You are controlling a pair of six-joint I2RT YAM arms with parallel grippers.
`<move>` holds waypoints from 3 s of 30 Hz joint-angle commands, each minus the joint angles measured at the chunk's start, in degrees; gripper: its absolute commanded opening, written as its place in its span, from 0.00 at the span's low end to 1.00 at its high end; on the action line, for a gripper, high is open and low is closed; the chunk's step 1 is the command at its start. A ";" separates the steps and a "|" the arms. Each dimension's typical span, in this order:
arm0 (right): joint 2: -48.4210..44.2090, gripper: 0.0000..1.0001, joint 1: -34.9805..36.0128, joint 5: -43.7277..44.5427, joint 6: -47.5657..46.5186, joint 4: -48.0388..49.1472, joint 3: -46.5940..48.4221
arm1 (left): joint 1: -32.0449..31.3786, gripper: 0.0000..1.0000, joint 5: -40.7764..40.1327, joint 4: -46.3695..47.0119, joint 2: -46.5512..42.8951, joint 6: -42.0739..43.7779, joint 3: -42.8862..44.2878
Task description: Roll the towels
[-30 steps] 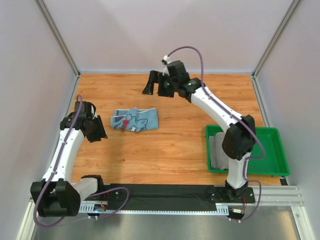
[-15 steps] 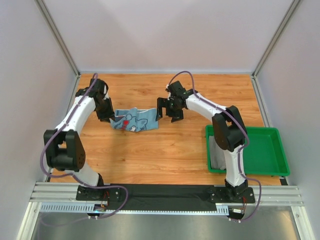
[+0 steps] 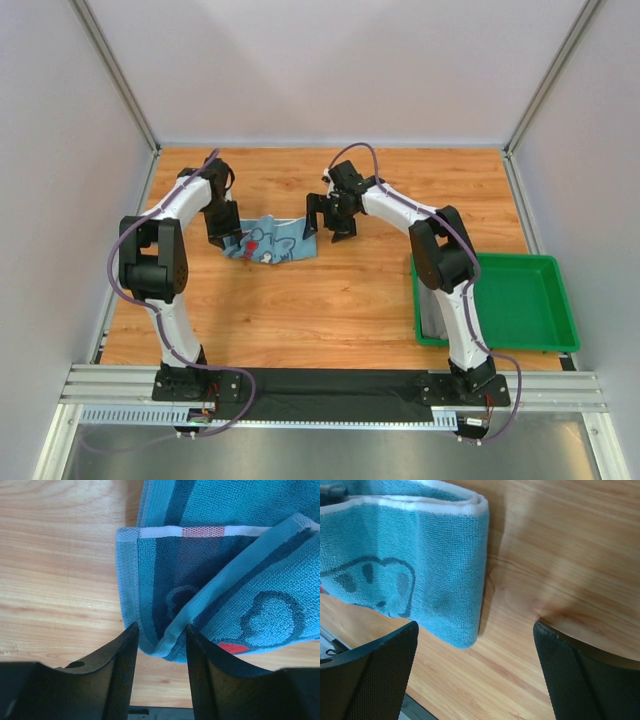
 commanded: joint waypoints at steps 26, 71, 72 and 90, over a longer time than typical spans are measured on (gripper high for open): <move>-2.18 0.00 1.93 4.33 3.36 8.04 -19.80 | -0.46 0.00 2.67 8.94 -11.22 4.69 0.73; -14.57 0.54 2.90 6.89 0.99 2.77 -18.58 | 7.63 0.00 9.70 12.84 4.74 9.78 2.80; -15.36 0.54 2.99 5.14 0.64 3.47 -19.63 | 7.63 0.00 9.43 12.92 4.57 10.13 2.89; -30.47 0.63 -6.31 3.18 3.53 8.93 -27.45 | -5.97 0.00 18.82 -2.62 0.00 13.55 31.24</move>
